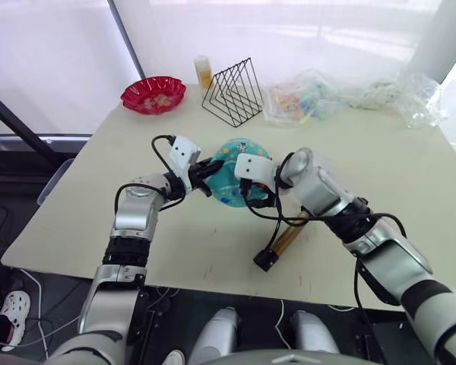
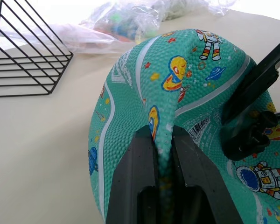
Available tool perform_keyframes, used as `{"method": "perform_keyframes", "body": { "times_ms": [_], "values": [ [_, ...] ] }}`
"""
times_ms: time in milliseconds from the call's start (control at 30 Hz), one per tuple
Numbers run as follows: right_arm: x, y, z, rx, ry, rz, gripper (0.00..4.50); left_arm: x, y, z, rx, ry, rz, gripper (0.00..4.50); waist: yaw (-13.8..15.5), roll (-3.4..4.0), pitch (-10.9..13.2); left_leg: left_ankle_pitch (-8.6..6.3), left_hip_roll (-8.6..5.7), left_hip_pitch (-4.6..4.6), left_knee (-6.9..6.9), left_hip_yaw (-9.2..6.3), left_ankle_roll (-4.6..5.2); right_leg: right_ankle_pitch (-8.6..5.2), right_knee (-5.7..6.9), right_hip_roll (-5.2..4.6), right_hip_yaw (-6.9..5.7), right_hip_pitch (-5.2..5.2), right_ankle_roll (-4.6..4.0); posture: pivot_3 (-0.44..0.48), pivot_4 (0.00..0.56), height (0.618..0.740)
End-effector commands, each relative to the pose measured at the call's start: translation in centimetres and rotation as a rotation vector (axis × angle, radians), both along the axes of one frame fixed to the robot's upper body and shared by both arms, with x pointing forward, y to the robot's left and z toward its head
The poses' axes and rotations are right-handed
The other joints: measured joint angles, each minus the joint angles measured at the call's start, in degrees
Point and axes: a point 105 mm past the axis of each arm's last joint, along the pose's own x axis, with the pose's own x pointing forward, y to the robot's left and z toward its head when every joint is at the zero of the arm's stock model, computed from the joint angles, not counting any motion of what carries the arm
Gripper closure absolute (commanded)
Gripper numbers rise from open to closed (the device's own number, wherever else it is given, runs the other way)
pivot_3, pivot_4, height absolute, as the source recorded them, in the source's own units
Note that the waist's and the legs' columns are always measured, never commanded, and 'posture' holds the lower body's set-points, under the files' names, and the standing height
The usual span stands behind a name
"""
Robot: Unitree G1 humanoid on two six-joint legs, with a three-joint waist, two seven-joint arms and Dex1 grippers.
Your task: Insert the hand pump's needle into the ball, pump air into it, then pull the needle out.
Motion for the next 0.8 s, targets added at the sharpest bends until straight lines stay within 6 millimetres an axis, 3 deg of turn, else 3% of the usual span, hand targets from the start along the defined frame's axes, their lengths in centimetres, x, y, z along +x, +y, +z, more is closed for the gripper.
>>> {"method": "perform_keyframes", "body": {
  "times_ms": [33, 267, 400, 667, 800],
  "values": [
    [0.0, -0.5, 4.1, 0.182, -0.089, -0.018, 0.06, -1.2, -0.3, -5.8, 0.053, 0.206, -0.005, 4.50, 0.1, -0.01, 0.0, 0.06, -0.04, -0.03, 0.00, -0.03, -0.10, 0.00, 0.00, -0.03, -0.02, -0.01, 0.00, 0.000, 0.150, 0.740],
    [-1.8, -2.3, 6.9, 0.494, -0.094, -0.037, 0.06, -1.3, -0.4, -5.8, 0.054, 0.203, -0.009, 4.50, 0.0, -0.04, 0.1, -0.04, -0.10, -0.07, -0.01, -0.15, 0.08, 0.00, -0.02, -0.10, -0.06, -0.01, 0.00, 0.000, 0.150, 0.740],
    [-2.3, -5.6, 8.1, 0.652, -0.238, -0.135, 0.06, -1.3, -0.3, -5.7, 0.059, 0.197, -0.013, 4.50, 0.0, -0.04, 0.1, -0.04, -0.10, -0.05, 0.00, -0.36, 0.10, -0.01, -0.04, -0.09, -0.12, 0.06, 0.00, 0.000, 0.150, 0.740],
    [-4.4, -12.8, 5.7, 0.801, -0.300, -0.326, 0.06, -1.4, -0.5, -5.3, 0.064, 0.183, -0.031, 4.50, 0.1, -0.02, 0.1, -0.02, -0.15, -0.08, -0.02, -0.32, 0.09, -0.01, -0.12, -0.10, -0.11, 0.12, 0.00, 0.000, 0.150, 0.740],
    [-6.5, -17.4, 2.9, 0.822, -0.268, -0.422, 0.06, -1.5, -0.4, -5.1, 0.077, 0.174, -0.049, 4.50, 0.2, -0.14, 0.2, -0.04, -0.15, -0.02, -0.02, -0.31, 0.13, -0.03, -0.14, -0.12, -0.11, 0.18, 0.04, 0.000, 0.150, 0.740]
  ]
}}
